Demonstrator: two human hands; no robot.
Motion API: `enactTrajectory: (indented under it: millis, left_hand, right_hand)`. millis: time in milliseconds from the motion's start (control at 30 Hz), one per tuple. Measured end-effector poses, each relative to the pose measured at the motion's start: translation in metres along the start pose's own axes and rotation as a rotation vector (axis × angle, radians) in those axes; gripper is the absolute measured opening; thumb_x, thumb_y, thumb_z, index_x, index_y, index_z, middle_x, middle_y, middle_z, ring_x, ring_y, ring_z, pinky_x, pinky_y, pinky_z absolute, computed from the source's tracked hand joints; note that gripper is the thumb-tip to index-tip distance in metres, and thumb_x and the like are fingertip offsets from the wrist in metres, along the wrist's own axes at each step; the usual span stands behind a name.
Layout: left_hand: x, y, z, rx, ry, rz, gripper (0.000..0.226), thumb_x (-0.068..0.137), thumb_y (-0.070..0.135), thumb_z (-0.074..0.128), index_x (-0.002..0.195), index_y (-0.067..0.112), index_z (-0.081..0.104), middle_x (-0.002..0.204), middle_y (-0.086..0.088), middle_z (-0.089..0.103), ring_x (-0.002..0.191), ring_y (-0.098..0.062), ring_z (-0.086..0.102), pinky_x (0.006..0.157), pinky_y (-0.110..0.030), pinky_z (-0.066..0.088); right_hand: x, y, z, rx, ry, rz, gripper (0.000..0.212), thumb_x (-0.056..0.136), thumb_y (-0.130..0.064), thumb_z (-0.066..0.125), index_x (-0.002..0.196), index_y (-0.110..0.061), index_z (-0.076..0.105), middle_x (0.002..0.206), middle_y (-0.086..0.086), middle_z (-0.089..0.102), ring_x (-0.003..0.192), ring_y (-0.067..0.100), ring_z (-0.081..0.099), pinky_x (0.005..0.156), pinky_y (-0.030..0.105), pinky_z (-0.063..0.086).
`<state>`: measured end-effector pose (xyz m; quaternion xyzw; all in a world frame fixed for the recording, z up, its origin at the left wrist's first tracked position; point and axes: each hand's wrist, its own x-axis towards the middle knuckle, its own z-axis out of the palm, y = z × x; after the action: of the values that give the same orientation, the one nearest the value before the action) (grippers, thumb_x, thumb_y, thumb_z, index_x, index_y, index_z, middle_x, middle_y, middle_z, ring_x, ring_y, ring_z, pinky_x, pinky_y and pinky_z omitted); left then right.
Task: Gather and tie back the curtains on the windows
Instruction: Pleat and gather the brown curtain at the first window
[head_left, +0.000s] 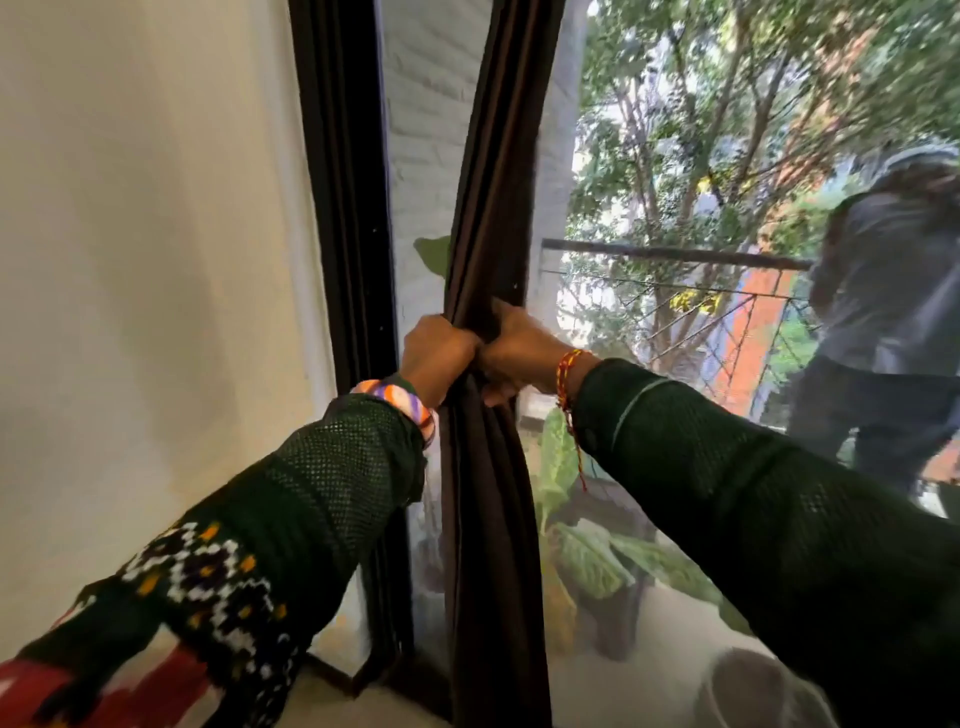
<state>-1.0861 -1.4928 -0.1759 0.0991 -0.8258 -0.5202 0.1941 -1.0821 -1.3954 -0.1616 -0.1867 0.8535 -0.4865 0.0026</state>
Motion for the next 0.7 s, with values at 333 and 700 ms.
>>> enactTrajectory:
  millis: [333, 700]
  left_hand:
    - [0.109, -0.059, -0.174, 0.281, 0.391, -0.028, 0.039, 0.087, 0.02, 0.057, 0.118, -0.003, 0.058, 0.12, -0.031, 0.057, 0.112, -0.046, 0.053, 0.093, -0.04, 0.044]
    - [0.101, -0.101, -0.266, 0.327, 0.434, -0.154, 0.043, 0.087, 0.02, 0.059, 0.12, -0.007, 0.055, 0.119, -0.032, 0.056, 0.11, -0.047, 0.053, 0.091, -0.042, 0.043]
  right_hand:
    - [0.088, -0.048, 0.083, 0.1, -0.214, -0.008, 0.075, 0.089, -0.004, 0.06, 0.149, -0.011, 0.016, 0.124, 0.037, 0.051, 0.041, 0.017, 0.061, 0.048, 0.03, 0.056]
    - [0.113, -0.111, 0.097, 0.158, -0.307, -0.104, 0.074, 0.089, -0.005, 0.061, 0.148, -0.01, 0.017, 0.126, 0.031, 0.051, 0.062, 0.024, 0.064, 0.055, 0.031, 0.058]
